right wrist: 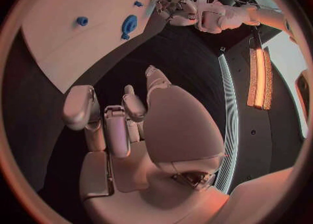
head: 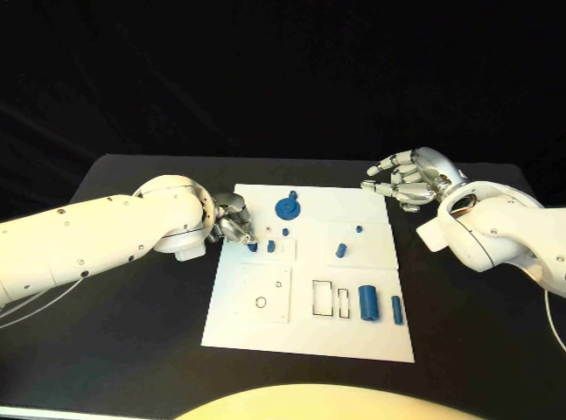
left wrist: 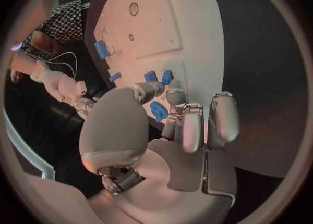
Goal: Assemble the parts on the task board
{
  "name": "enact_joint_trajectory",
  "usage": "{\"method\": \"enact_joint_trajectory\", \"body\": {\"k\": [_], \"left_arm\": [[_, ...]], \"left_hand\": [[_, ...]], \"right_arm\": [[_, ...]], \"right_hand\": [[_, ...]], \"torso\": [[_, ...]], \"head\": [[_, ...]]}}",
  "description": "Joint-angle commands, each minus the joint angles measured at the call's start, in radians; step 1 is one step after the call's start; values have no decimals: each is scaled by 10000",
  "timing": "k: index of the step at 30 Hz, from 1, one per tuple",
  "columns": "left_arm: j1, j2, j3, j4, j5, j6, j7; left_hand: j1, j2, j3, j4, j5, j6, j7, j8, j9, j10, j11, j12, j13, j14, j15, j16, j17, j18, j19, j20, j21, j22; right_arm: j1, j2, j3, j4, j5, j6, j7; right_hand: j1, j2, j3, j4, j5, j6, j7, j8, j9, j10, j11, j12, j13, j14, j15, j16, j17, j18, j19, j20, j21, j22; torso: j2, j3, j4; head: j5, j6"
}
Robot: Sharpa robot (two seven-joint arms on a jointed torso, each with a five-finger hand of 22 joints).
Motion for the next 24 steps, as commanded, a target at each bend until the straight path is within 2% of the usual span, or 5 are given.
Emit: {"method": "enact_joint_trajectory", "body": {"k": [1,5,12,17,24], "left_arm": [[-15,35,-6,10,348,-88,69],[-15,38,-7,-18,433,-155,69],[-14,42,-8,-57,523,-239,64],[-14,44,-9,-93,545,-277,61],[-14,25,-8,-135,530,-295,54]], "left_hand": [[-323,14,153,-86,-67,47,-74,-75,-50,45,-43,-39,-9,794,-71,12,1823,-126,15,-54,-24,-14],[-676,60,-432,434,-109,155,-79,-212,-94,9,-47,-52,-5,784,-81,-9,1787,-126,20,-69,-55,-29],[-886,119,-1219,1010,-96,234,-48,-351,-112,-25,-17,-44,31,782,-59,-17,1777,-126,31,-55,-85,-39],[-1000,155,-1637,1176,-98,264,-29,-416,-116,-54,0,-63,17,777,-46,-27,1759,-125,33,-47,-98,-44],[-1066,178,-1784,1185,-98,275,-24,-439,-118,-59,6,-63,22,775,-41,-32,1751,-124,33,-42,-103,-46]], "right_arm": [[-6,-4,3,11,-5,-8,116],[-6,0,3,3,-3,-10,118],[-7,4,3,-1,1,-13,119],[-8,2,3,-5,3,-17,116],[-8,-6,3,0,4,-19,115]], "right_hand": [[-61,0,51,13,65,69,-8,22,-18,-44,-52,-51,-10,654,-47,-39,926,160,-70,14,-32,-5],[-61,0,51,13,65,69,-8,22,-18,-44,-52,-51,-10,654,-47,-39,926,160,-70,14,-32,-5],[-61,0,51,13,65,69,-8,22,-18,-44,-52,-51,-10,654,-47,-39,926,160,-70,14,-32,-5],[-61,0,51,13,65,69,-8,22,-18,-44,-52,-51,-10,654,-47,-39,926,160,-70,14,-32,-5],[-80,-4,53,18,65,66,-7,19,-22,-56,-51,-61,-26,648,-47,-52,900,164,-77,14,-56,-16]], "torso": [[0,2,0],[0,5,-1],[1,2,0],[0,-1,-4],[5,-4,-5]], "head": [[-6,-2],[-12,-1],[-24,-17],[-25,-4],[-43,10]]}}
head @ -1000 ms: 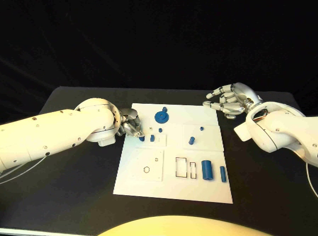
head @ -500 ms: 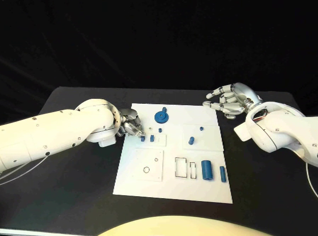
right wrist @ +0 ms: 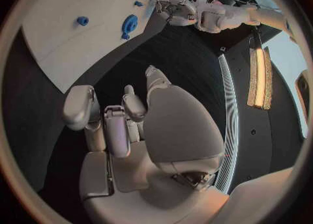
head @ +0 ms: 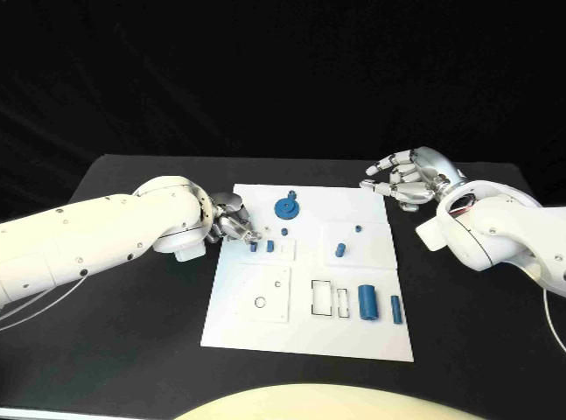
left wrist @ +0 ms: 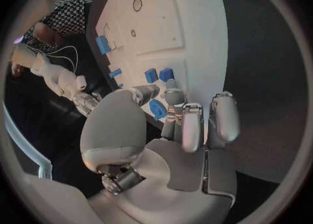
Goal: Assemble the parts on the task board
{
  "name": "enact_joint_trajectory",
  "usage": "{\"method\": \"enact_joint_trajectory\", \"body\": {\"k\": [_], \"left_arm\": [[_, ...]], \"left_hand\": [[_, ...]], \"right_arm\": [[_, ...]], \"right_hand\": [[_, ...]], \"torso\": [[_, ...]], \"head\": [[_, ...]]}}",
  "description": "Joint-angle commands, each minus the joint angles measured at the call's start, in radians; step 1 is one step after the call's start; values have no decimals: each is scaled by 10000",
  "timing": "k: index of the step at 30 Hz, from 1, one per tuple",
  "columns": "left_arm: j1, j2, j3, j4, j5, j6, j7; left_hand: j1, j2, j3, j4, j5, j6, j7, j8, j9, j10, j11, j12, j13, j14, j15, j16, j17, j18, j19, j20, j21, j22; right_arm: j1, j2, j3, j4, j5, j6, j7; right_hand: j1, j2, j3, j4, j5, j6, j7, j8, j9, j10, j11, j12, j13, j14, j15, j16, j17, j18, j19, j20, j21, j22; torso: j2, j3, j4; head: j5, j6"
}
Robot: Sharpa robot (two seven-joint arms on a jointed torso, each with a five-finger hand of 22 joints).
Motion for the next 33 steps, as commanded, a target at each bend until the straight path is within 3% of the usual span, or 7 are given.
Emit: {"method": "enact_joint_trajectory", "body": {"k": [1,9,11,13,15,22,33], "left_arm": [[-2,-4,2,-10,83,-91,47],[0,-102,47,115,132,-587,252],[1,-131,87,175,271,-890,487],[4,-163,132,244,506,-1308,867],[6,-191,167,316,885,-1827,1387],[9,-299,196,400,1366,-1828,1755],[2,-618,191,479,1164,-1387,1409]], "left_hand": [[-149,26,-114,4,-28,38,7,-64,-12,-63,22,-55,20,811,-5,-30,1755,-125,29,-34,-61,-6],[-142,52,-271,-16,3,-122,49,-158,-20,-217,51,-210,-203,777,12,-94,1639,-98,-58,-23,-129,-125],[75,66,-427,-29,34,-624,274,-423,-86,-1115,248,-1103,-1394,590,175,-415,1107,78,-699,61,-608,-944],[305,72,-554,-22,45,-973,465,-603,-191,-1553,418,-1336,-1740,471,331,-587,839,149,-986,187,-849,-1292],[720,5,-705,-18,60,-1750,859,-926,-463,-2545,795,-1670,-2015,-281,673,-1521,-539,515,-2511,475,-2104,-3113],[1342,-67,-796,-68,51,-1695,917,-727,-636,-2796,866,-1619,-2138,-393,762,-1544,-634,560,-2575,630,-2275,-3241],[1145,-83,-1161,14,-4,-1481,796,-445,-761,-2534,756,-1478,-2245,-132,661,-1246,-292,431,-1957,567,-1851,-2597]], "right_arm": [[-6,-6,3,10,-2,-15,113],[-13,-5,3,-5,9,-25,130],[-15,-5,3,-13,15,-32,135],[-17,-5,3,-25,20,-42,144],[-18,-4,3,-44,27,-55,151],[-20,-14,3,-54,38,-63,153],[-23,-24,2,-65,40,-63,144]], "right_hand": [[-80,-4,53,18,65,66,-7,19,-14,-56,-51,-61,-27,648,-47,-52,903,164,-77,13,-56,-17],[-80,-4,53,18,65,66,-7,19,-14,-56,-51,-61,-27,648,-47,-52,903,164,-77,13,-56,-17],[-80,-4,53,18,65,66,-7,19,-14,-56,-51,-61,-27,648,-47,-52,903,164,-77,13,-56,-17],[-89,-5,55,18,66,64,-7,18,-16,-75,-50,-79,-52,645,-47,-60,888,169,-88,13,-83,-32],[-89,-5,55,18,66,64,-7,18,-16,-75,-50,-79,-52,645,-47,-60,888,169,-88,13,-83,-32],[-90,-7,56,17,67,62,-6,16,-17,-82,-50,-84,-59,639,-47,-71,864,174,-100,13,-109,-47],[-90,-7,56,17,67,62,-6,16,-17,-82,-50,-84,-59,639,-47,-71,864,174,-100,13,-109,-47]], "torso": [[4,-6,-4],[11,-17,-18],[6,-10,-23],[11,-8,-30],[11,-11,-24],[0,3,13],[-10,-5,11]], "head": [[-12,17],[-62,81],[-79,72],[-78,82],[-110,84],[-142,69],[-92,81]]}}
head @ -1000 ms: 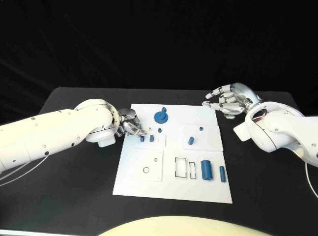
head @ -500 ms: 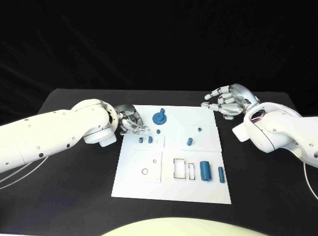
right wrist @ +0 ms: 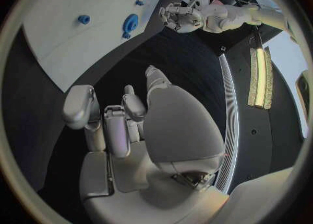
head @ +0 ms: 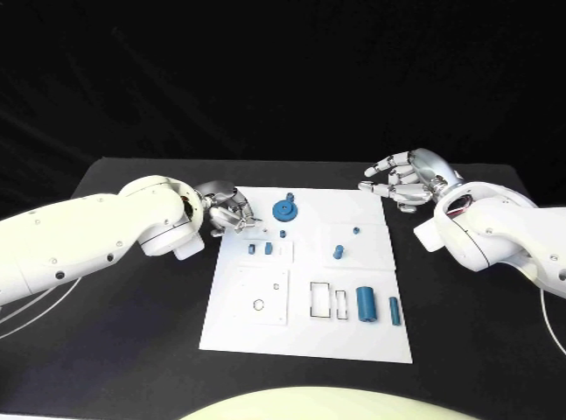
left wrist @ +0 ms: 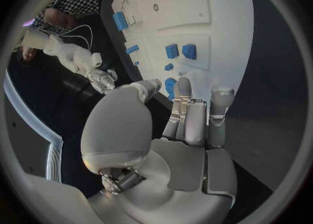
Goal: Assemble the parts on the task board
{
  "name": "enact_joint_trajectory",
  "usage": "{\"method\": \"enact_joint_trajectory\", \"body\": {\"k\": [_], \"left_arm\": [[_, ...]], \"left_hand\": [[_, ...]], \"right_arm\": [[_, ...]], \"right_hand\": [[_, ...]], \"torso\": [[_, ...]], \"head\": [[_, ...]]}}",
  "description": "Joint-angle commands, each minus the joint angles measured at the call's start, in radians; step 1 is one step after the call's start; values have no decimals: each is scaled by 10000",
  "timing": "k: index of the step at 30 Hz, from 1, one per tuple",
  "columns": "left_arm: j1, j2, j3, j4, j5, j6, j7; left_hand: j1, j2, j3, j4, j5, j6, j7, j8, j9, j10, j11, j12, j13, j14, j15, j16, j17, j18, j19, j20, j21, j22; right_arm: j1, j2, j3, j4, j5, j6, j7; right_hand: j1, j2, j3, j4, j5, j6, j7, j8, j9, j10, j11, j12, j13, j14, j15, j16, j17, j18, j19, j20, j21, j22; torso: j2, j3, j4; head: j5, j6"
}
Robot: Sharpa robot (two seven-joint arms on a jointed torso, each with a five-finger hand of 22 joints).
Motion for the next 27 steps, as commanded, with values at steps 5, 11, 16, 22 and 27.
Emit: {"method": "enact_joint_trajectory", "body": {"k": [5,11,16,22,27], "left_arm": [[-19,-227,-29,234,-170,361,-212],[-142,-343,-49,462,-577,409,-523],[-258,-308,-61,480,-746,390,-746],[-340,-236,-79,443,-957,533,-1029],[-361,-195,-85,417,-1087,642,-1185]], "left_hand": [[-568,-42,-708,15,-53,180,-71,262,-168,249,-75,161,-83,183,-52,161,132,-33,352,-73,242,343],[-763,99,-1460,16,-48,479,-285,760,-159,504,-262,367,-103,367,-213,356,391,-132,763,-191,553,829],[-753,200,-1654,17,-38,564,-367,956,-120,622,-338,451,-98,443,-281,433,505,-173,923,-245,678,1025],[-778,232,-1746,22,-41,591,-399,1030,-108,675,-368,490,-94,471,-309,459,540,-193,1001,-269,740,1122],[-762,275,-1776,14,-18,608,-421,1075,-100,697,-388,507,-92,483,-326,470,555,-201,1032,-282,765,1160]], "right_arm": [[-13,-33,2,-7,3,-38,114],[-23,-53,1,-11,3,-41,111],[-35,-53,1,-13,3,-38,108],[-45,-61,0,-16,1,-38,99],[-49,-64,0,-16,0,-38,95]], "right_hand": [[-91,-7,56,16,67,62,-6,16,-9,-53,-22,-33,-14,639,-47,-31,866,174,-64,-22,-48,-9],[-91,-7,56,16,67,62,-6,16,-9,-53,-22,-33,-14,639,-47,-31,866,174,-64,-22,-48,-9],[-91,-7,56,16,67,62,-6,16,-9,-53,-22,-33,-14,639,-47,-31,866,174,-64,-22,-48,-9],[-91,-7,56,16,67,62,-6,16,-9,-53,-22,-33,-14,639,-47,-31,866,174,-64,-22,-48,-9],[-91,-7,56,16,67,62,-6,16,-9,-53,-22,-33,-14,639,-47,-31,866,174,-64,-22,-48,-9]], "torso": [[-3,-11,-14],[3,-16,-1],[8,-17,-17],[12,-15,-25],[10,-6,-17]], "head": [[36,7],[67,2],[86,-3],[88,-27],[91,-43]]}}
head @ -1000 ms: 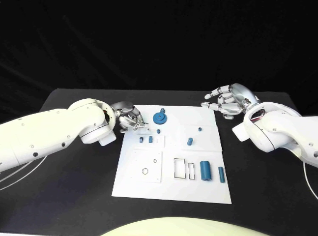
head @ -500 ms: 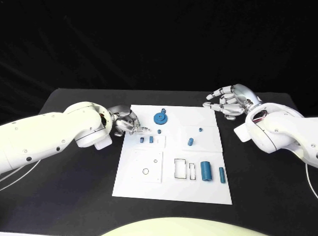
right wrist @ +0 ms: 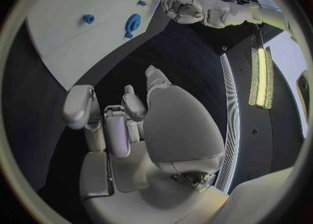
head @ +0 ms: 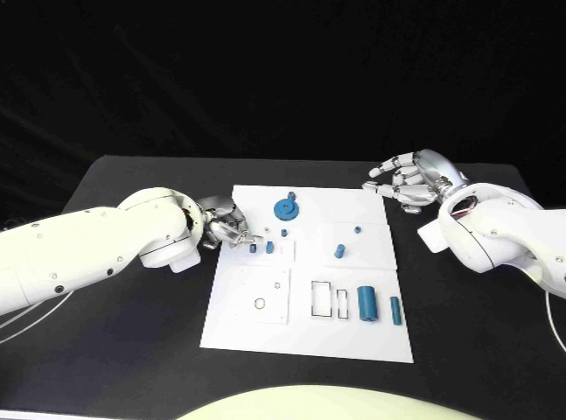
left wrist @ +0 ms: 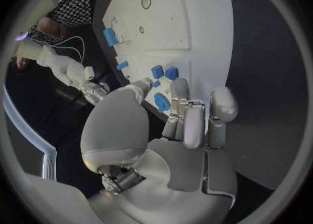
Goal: Assemble the parts on the task board
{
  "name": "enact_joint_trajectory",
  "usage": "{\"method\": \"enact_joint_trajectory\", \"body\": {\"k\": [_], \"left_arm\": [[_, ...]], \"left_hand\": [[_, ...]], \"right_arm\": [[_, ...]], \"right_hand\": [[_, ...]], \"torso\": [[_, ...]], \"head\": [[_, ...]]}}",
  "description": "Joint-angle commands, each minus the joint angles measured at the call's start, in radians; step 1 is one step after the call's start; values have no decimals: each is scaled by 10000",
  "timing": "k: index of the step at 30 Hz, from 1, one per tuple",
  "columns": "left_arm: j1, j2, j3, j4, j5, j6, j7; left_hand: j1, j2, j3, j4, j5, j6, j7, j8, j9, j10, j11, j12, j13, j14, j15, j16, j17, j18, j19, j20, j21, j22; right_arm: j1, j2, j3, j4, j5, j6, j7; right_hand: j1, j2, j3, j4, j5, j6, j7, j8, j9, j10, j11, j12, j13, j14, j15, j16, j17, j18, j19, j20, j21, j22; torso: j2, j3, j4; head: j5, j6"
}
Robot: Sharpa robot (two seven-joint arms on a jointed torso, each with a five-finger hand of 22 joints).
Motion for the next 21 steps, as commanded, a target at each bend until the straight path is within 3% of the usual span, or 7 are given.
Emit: {"method": "enact_joint_trajectory", "body": {"k": [1,10,21], "left_arm": [[-10,34,-1,-8,-326,302,-332],[-17,110,-4,-59,-354,490,-404],[-21,197,-12,-119,-244,643,-377]], "left_hand": [[37,151,-71,-16,-7,76,-36,57,20,79,9,78,7,237,-79,42,239,-202,111,0,66,34],[335,314,5,-34,68,83,-110,194,32,242,-62,250,225,277,-143,76,288,-229,211,-51,150,167],[583,250,31,-32,55,115,-150,275,24,407,-102,419,472,315,-181,119,361,-262,321,-81,243,321]], "right_arm": [[-8,-4,3,0,-15,-21,95],[-14,-1,3,-2,-16,-17,94],[-20,0,3,-4,-17,-10,91]], "right_hand": [[-90,-7,56,16,67,61,-6,16,-10,-54,-23,-33,-15,639,-47,-32,859,174,-64,-22,-49,-9],[-90,-9,78,11,78,55,-5,11,-19,-39,-23,-18,4,643,-47,-29,875,168,-51,-23,-36,7],[-90,-9,78,11,78,55,-5,11,-19,-39,-23,-18,4,643,-47,-29,875,168,-51,-23,-36,7]], "torso": [[2,9,6],[0,6,-3],[-3,7,0]], "head": [[-2,-11],[-2,-40],[-6,-69]]}}
